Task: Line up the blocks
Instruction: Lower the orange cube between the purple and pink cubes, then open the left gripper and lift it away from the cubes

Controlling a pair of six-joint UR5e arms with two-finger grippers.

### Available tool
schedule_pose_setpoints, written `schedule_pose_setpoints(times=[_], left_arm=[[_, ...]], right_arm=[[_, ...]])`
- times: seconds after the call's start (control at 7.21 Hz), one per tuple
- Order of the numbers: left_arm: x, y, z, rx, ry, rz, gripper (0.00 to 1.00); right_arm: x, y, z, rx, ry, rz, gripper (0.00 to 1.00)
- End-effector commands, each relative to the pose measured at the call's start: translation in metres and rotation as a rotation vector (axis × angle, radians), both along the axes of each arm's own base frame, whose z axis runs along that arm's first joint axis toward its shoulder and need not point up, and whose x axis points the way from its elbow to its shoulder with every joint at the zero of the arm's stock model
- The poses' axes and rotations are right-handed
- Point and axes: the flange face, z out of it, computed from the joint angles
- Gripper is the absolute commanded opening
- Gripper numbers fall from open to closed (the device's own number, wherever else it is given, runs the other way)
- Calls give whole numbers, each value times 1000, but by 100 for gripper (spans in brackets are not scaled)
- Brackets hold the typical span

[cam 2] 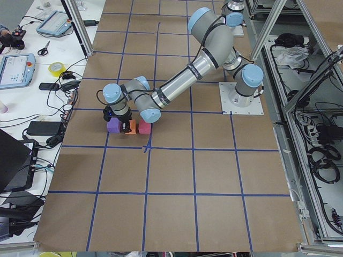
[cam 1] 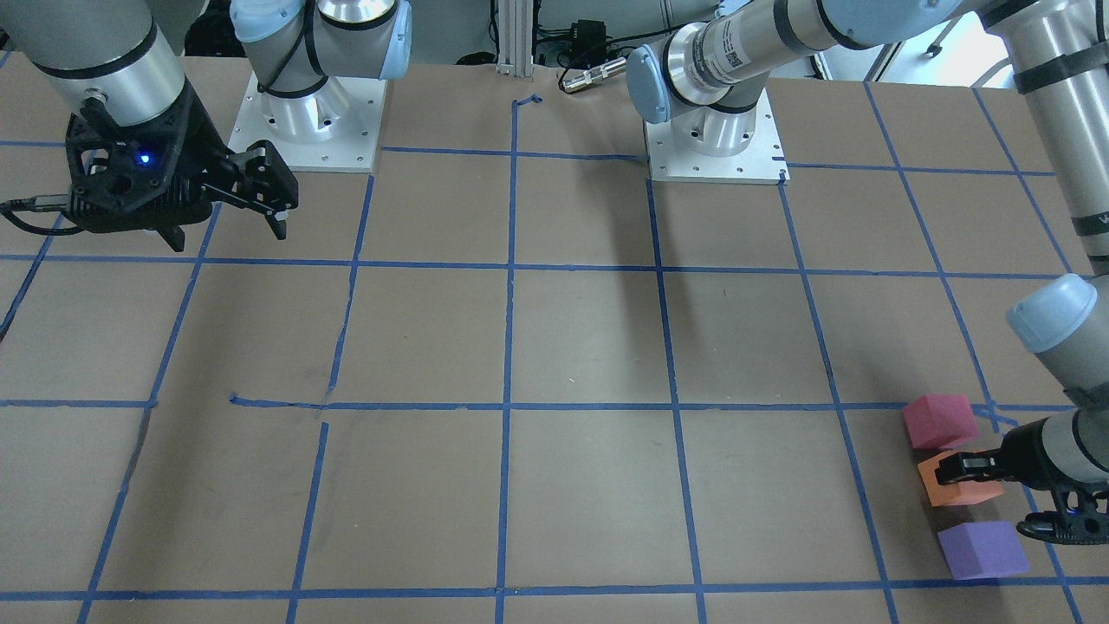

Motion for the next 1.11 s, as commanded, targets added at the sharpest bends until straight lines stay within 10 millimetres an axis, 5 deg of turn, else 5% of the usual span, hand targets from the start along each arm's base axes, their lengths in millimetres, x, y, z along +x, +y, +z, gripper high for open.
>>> schedule_pose_setpoints(times=[0.0, 0.14, 0.28, 0.55, 0.69, 0.97], left_arm=[[0, 1, 4, -2, -7, -4, 0], [0, 1, 2, -5, -12, -4, 0], [-1, 1, -2, -8, 2, 0, 97], [0, 0, 4, -16, -3, 4, 99], [-8, -1, 26, -37, -15, 0, 100], [-36, 22, 123, -77, -16, -7, 100]], right_arm=[[4, 8, 0, 21, 5, -102, 100], [6, 11, -8, 37, -5, -129, 100], [7, 17, -4, 25, -4, -140, 100], [8, 21, 0, 19, -9, -137, 100], [7, 23, 3, 16, -9, -145, 100], [7, 26, 7, 8, -3, -146, 100]])
